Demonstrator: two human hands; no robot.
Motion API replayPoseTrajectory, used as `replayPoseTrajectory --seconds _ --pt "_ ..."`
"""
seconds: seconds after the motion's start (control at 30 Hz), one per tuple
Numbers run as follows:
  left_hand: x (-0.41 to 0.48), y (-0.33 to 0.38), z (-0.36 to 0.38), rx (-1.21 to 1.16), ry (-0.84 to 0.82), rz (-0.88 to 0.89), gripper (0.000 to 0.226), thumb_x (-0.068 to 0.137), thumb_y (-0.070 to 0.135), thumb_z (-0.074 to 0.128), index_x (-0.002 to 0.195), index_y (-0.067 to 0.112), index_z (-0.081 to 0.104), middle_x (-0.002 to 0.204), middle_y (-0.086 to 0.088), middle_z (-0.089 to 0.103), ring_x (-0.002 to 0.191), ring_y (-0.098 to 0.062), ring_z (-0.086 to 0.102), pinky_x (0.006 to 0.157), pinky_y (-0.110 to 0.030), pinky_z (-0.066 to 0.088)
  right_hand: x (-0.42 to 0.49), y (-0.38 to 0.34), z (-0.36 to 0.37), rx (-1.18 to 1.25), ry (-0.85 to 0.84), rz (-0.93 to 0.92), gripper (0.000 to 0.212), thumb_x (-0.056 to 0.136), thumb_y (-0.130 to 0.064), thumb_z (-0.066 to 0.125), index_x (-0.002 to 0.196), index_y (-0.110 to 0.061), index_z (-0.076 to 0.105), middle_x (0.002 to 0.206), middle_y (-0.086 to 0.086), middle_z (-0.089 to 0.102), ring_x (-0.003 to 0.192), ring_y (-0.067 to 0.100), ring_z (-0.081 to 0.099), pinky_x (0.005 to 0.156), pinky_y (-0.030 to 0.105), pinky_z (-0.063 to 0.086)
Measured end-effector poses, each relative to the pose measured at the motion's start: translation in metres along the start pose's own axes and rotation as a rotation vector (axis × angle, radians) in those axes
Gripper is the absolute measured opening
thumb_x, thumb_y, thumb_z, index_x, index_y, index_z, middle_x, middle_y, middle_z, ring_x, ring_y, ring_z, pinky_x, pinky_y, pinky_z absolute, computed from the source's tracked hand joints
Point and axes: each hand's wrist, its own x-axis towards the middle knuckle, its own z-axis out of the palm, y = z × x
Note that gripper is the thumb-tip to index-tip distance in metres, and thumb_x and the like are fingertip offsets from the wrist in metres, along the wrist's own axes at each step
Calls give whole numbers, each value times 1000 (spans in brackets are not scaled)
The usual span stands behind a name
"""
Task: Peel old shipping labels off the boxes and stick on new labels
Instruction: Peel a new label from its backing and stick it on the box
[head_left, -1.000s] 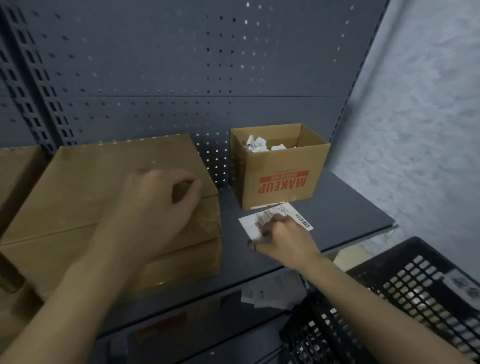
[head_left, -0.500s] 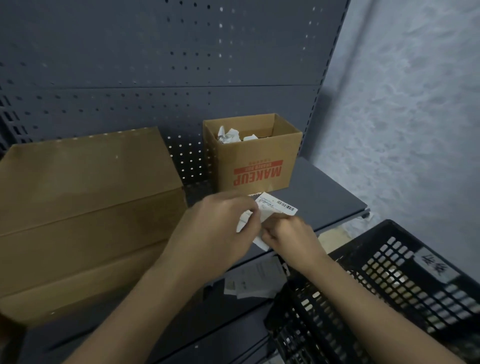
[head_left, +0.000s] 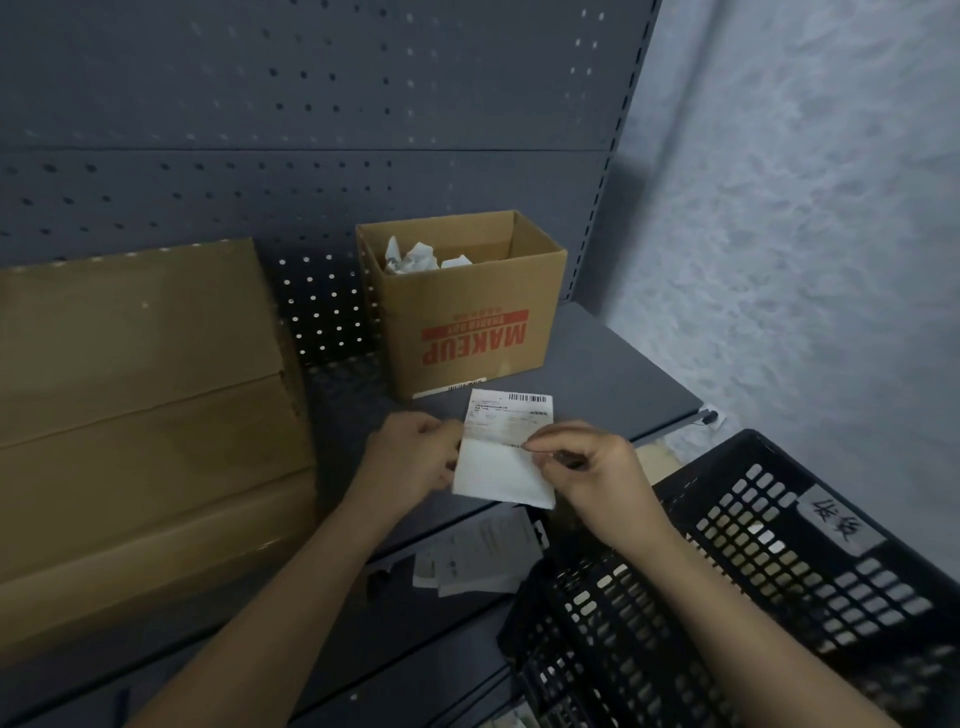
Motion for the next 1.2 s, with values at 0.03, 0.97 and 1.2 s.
replayPoseTrajectory --seconds 0.03,0.97,1.2 --pt "2 1 0 23 10 -3 35 90 33 59 87 0 70 83 -12 73 77 -27 69 79 -45 55 0 1 0 -10 1 -32 23 85 0 71 91 -20 79 97 -12 72 86 17 67 80 43 54" --pt "-6 -7 -2 -402 -122 105 24 89 -6 64 106 10 68 100 -3 76 97 -22 73 87 -40 59 37 -36 -8 571 62 248 42 89 1 66 125 -15 51 92 13 76 84 17 74 65 17 54" --pt "3 18 -13 -635 -149 42 17 96 17 60 105 8 72 101 -10 75 92 -24 72 82 -38 56 31 -32 -11 444 -139 125 57 91 2 63 138 -23 44 93 12 74 93 20 72 85 29 57"
